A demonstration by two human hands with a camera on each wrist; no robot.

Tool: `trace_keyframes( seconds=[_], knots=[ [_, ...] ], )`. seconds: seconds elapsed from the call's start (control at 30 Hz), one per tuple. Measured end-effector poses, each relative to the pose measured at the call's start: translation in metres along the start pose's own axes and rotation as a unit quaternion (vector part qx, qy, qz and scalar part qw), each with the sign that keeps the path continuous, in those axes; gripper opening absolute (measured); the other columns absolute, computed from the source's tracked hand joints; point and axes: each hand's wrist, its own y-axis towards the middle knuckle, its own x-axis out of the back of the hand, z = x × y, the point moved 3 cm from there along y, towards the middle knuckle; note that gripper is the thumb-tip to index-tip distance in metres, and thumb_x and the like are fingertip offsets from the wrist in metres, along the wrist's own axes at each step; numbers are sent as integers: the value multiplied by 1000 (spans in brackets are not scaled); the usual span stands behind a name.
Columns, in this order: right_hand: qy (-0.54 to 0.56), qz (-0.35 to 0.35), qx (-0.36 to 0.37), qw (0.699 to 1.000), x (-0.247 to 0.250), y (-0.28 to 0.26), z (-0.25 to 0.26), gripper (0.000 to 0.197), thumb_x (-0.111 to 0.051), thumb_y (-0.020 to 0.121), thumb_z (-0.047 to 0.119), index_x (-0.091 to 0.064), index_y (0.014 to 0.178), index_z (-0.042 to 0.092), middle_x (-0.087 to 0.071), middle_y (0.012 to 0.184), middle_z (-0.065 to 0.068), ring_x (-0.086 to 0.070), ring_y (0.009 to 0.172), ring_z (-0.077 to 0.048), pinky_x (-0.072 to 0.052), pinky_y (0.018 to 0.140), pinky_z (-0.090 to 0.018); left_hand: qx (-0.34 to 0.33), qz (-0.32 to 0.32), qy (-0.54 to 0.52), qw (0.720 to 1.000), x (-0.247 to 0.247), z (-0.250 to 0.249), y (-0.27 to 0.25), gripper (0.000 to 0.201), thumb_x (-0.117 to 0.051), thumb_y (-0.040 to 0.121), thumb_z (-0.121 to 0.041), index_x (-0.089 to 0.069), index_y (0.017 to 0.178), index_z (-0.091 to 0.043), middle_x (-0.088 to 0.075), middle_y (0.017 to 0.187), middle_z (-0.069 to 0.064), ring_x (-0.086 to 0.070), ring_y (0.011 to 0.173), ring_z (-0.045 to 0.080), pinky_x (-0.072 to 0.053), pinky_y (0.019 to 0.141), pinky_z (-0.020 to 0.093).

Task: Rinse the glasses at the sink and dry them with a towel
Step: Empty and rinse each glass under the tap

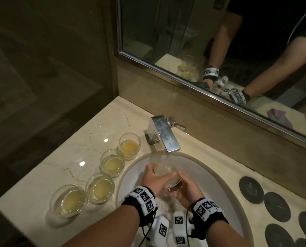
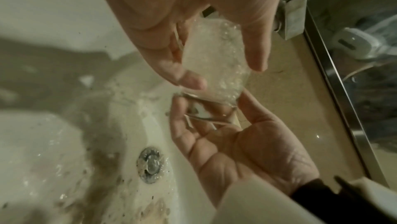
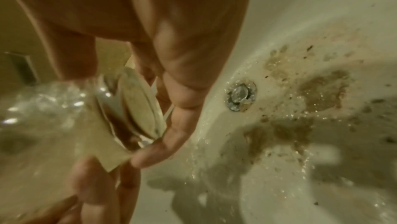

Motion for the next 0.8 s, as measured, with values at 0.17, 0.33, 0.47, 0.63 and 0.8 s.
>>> trace_keyframes(
  seconds=[0.17,0.33,0.47,0.63,0.8],
  knots=[
    [60,12,-50,997,4,2,1,60,-44,96,49,-59,121,-4,-67,102,-24,-66,64,-25,-55,48,-25,-4,65,-19,998,-3,1,5,69,-85,71,-25,-39,123,-26,-55,122,-4,-66,97,16,-56,73,25],
    [111,7,-73,991,-8,3,3,50,-50,88,34,-52,121,-4,-66,91,-26,-66,59,-30,-56,49,-29,-14,24,-21,999,-4,1,10,79,-89,64,-29,-47,129,-22,-59,121,3,-70,89,17,-59,77,33],
    [127,-9,-83,988,-5,8,-1,55,-53,90,39,-49,126,-2,-63,90,-24,-63,53,-26,-55,44,-26,-2,37,-44,998,-5,-2,7,77,-88,67,-27,-41,128,-27,-58,121,3,-71,88,18,-59,76,31],
    [62,-52,-114,990,4,13,6,59,-47,93,55,-61,110,1,-64,72,-13,-55,37,-17,-46,34,-19,-23,59,-27,998,0,1,10,69,-87,66,-22,-48,122,-34,-61,123,1,-66,101,21,-57,77,28],
    [96,-22,-103,990,-7,8,12,40,-56,82,30,-60,102,-4,-62,72,-15,-57,39,-19,-50,38,-22,-16,26,4,1000,3,2,13,73,-87,67,-28,-44,125,-20,-61,113,1,-63,98,18,-55,84,31]
  ],
)
